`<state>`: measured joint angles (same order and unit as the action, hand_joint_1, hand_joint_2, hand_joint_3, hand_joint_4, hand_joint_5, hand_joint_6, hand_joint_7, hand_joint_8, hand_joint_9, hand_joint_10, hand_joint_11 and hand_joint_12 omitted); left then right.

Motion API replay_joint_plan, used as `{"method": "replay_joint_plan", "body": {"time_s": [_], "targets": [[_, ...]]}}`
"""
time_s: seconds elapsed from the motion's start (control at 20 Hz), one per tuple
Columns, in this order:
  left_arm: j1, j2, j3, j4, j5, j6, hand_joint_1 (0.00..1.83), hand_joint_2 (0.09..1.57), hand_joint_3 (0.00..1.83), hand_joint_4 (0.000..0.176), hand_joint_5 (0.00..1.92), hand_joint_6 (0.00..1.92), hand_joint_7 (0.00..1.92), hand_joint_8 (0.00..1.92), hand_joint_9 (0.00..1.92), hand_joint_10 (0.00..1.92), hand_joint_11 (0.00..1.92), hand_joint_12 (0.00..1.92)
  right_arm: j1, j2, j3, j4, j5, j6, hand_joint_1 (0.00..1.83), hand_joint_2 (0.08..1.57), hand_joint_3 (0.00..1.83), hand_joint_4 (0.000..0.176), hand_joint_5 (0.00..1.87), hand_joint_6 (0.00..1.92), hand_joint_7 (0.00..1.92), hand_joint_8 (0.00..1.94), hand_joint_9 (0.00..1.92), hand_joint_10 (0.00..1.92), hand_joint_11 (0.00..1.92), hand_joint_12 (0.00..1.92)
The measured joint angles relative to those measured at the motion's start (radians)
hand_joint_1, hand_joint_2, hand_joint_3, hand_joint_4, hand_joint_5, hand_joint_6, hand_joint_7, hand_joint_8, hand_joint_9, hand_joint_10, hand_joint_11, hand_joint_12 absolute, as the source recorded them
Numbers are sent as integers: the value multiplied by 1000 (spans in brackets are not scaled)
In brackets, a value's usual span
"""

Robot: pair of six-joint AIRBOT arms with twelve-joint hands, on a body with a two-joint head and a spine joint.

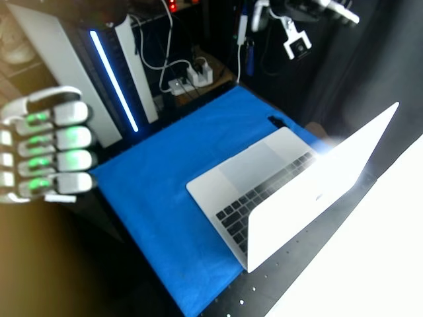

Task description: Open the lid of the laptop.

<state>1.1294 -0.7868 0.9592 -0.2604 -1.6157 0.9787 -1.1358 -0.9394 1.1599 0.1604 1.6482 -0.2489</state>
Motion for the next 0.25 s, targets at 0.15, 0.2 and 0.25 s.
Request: {"method": "replay_joint_plan", "body": {"time_s": [0.15,0.2,0.25], "targets": [[0,7,-14,53,4,17,529,1372,3,78,0,0,0,0,1,0,3,4,57,9,-2,-47,-10,-1,0,1368,4,0,0,0,0,0,0,0,0,0],[0,15,-19,61,3,20,590,1389,6,102,0,0,0,0,0,0,0,0,88,16,-2,-80,-5,-2,0,1356,0,0,0,0,0,0,0,0,0,0],[-16,19,-25,68,4,26,599,1389,4,100,0,0,0,0,0,0,0,0,119,38,-13,-117,-3,-3,0,1353,0,0,0,0,0,0,0,0,0,0]]}}
